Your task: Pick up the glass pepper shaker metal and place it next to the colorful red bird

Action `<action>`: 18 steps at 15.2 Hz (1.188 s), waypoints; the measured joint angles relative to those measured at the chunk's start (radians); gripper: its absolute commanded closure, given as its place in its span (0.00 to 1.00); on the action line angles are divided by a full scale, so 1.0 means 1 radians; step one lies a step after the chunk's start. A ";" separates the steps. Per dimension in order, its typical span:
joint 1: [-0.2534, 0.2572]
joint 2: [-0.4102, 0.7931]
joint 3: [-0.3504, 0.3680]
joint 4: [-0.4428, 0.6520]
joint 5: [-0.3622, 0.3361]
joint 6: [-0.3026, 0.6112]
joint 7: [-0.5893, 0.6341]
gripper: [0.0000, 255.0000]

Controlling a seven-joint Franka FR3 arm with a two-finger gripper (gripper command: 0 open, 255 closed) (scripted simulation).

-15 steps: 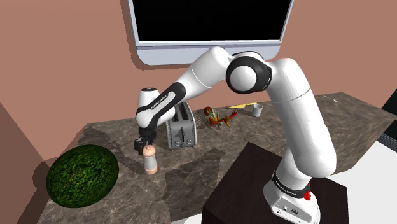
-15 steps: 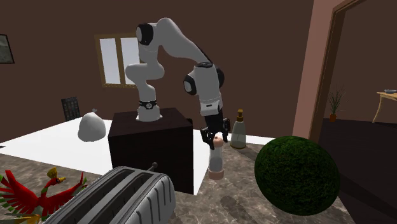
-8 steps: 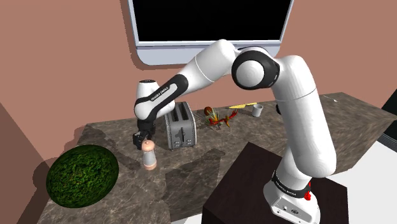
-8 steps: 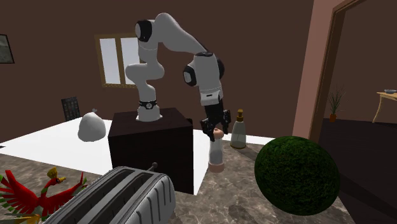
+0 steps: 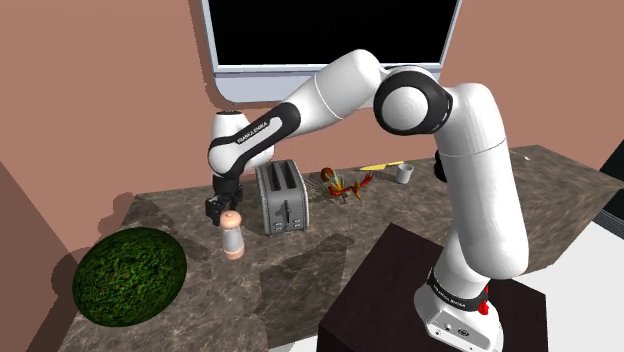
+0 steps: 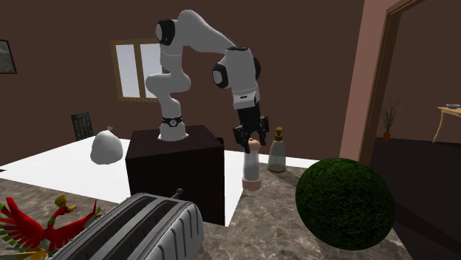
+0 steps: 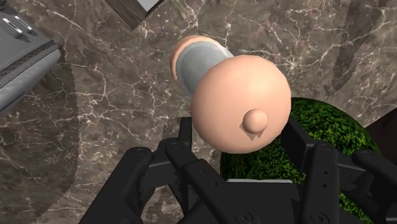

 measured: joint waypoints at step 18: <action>-0.004 -0.111 -0.002 0.083 -0.010 -0.192 0.033 1.00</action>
